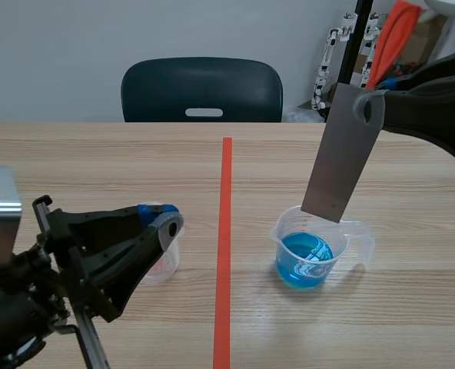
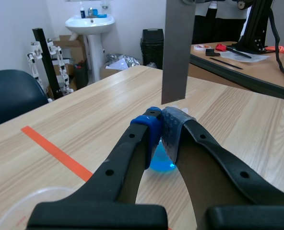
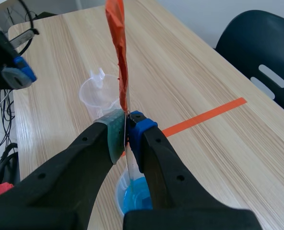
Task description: Do the redox reaction experiment. move the plate over the left beaker
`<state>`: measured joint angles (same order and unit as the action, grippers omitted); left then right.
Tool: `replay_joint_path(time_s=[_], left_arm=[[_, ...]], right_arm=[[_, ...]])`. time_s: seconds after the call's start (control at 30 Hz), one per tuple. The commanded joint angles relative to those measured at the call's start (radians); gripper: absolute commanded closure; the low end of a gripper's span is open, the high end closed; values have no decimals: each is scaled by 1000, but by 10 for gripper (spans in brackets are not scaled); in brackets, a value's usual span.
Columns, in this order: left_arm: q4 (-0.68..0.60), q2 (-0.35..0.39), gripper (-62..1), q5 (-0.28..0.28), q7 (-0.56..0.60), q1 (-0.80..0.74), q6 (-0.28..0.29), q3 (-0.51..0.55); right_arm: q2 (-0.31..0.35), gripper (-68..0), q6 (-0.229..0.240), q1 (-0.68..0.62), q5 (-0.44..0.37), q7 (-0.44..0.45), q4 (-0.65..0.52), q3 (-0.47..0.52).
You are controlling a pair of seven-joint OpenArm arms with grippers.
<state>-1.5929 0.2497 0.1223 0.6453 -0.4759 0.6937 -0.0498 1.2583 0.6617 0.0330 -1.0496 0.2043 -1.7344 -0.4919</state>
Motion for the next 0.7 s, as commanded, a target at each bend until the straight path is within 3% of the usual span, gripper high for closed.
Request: replay_joint_path(time_s=[0.0, 0.07, 0.13, 0.3, 0.33, 0.5, 0.67], left_arm=[[-26, 1, -32, -14, 38, -43, 2, 16], [-43, 0, -33, -13, 64, -98, 2, 43], [-59, 0, -109, -3, 78, -146, 2, 66], [-71, -13, -568, -3, 105, -235, -17, 107], [-71, -22, -623, -3, 116, -246, -26, 112], [-71, -62, -623, -6, 134, -303, -27, 134], [-71, -110, -623, 2, 113, -364, -64, 151]], right_arm=[[-13, -6, -27, 18, -16, 16, -8, 22], [-34, -6, -42, 31, -11, -15, -8, 22], [-58, -6, -42, 51, -9, -64, -8, 22], [-124, -6, -42, 108, -10, -144, -8, 22], [-140, -6, -41, 119, -10, -160, -8, 22], [-236, -6, -41, 161, -10, -269, -8, 21], [-350, -6, -41, 198, -9, -395, -8, 21]])
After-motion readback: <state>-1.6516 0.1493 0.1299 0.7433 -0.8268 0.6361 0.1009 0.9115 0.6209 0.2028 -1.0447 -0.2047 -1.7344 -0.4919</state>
